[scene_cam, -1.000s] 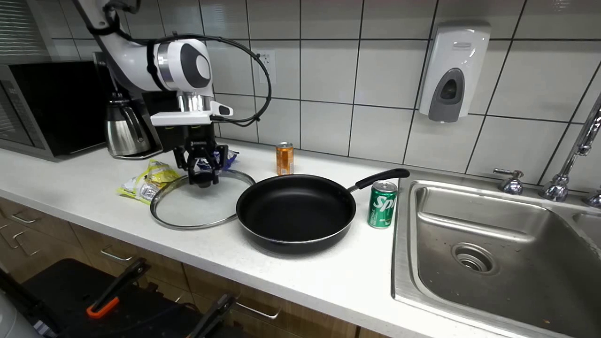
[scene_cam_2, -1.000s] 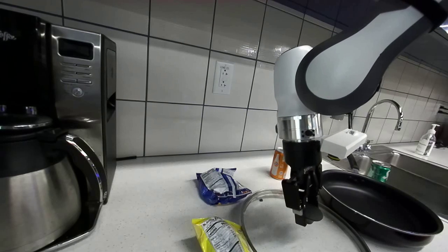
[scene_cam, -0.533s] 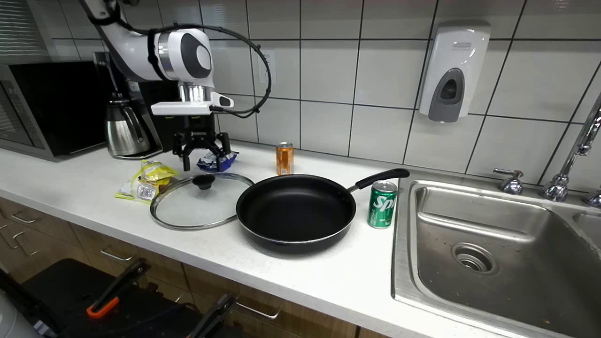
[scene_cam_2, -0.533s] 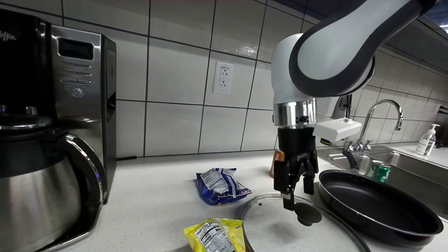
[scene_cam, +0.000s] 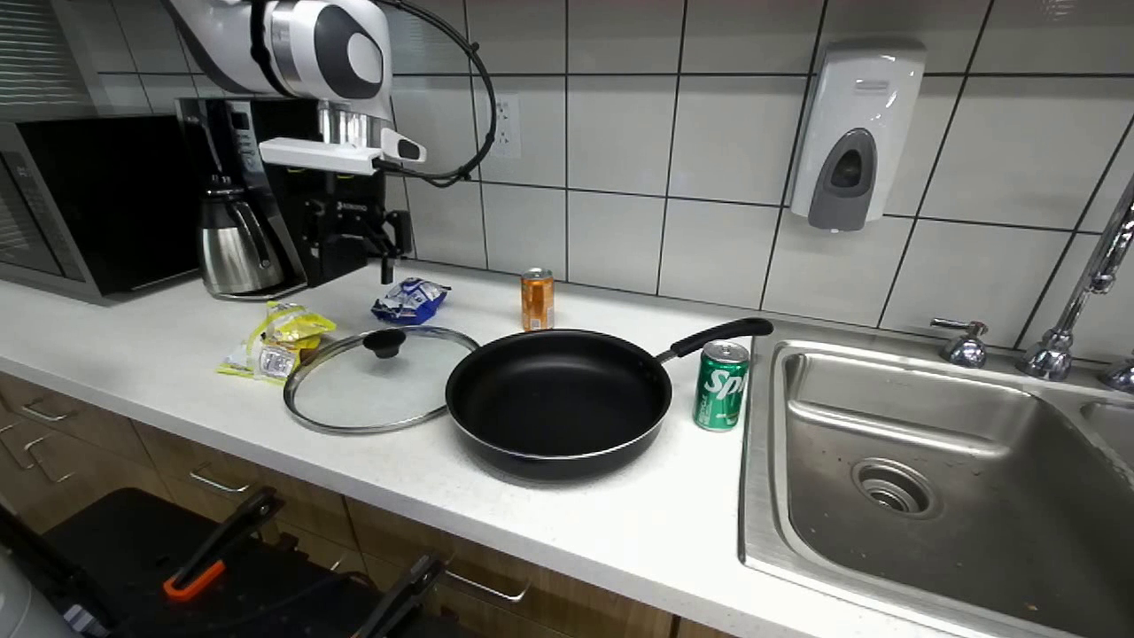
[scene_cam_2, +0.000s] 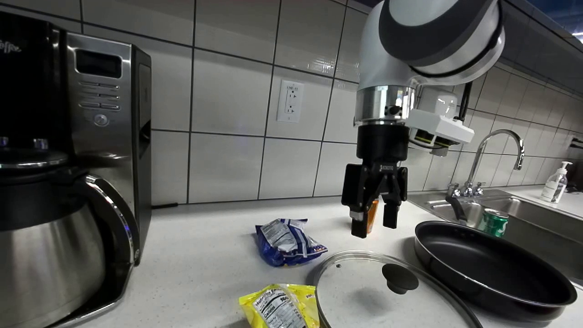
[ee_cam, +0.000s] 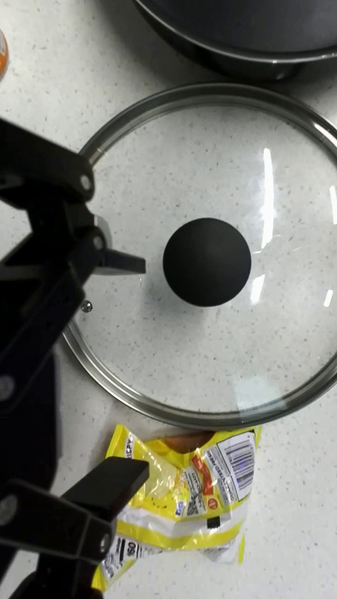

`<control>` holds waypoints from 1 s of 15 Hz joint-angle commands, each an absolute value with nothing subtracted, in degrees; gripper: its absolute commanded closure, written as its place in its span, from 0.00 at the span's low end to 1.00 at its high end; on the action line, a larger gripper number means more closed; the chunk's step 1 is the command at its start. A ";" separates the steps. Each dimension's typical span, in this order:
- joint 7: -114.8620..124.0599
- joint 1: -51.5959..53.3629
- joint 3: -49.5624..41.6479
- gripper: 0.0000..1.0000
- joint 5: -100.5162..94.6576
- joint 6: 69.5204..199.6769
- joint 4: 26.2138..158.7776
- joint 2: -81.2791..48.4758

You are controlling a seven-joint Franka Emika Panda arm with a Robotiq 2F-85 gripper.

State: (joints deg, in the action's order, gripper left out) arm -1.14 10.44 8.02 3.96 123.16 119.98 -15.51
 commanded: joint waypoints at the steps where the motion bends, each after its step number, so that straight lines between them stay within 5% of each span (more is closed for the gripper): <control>1: -3.19 9.70 9.79 0.00 7.40 121.50 119.60 -13.57; 15: -2.45 10.25 10.07 0.00 7.50 122.93 119.76 -14.40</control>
State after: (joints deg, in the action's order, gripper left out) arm -2.53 10.48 9.82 7.58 123.07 119.88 -14.37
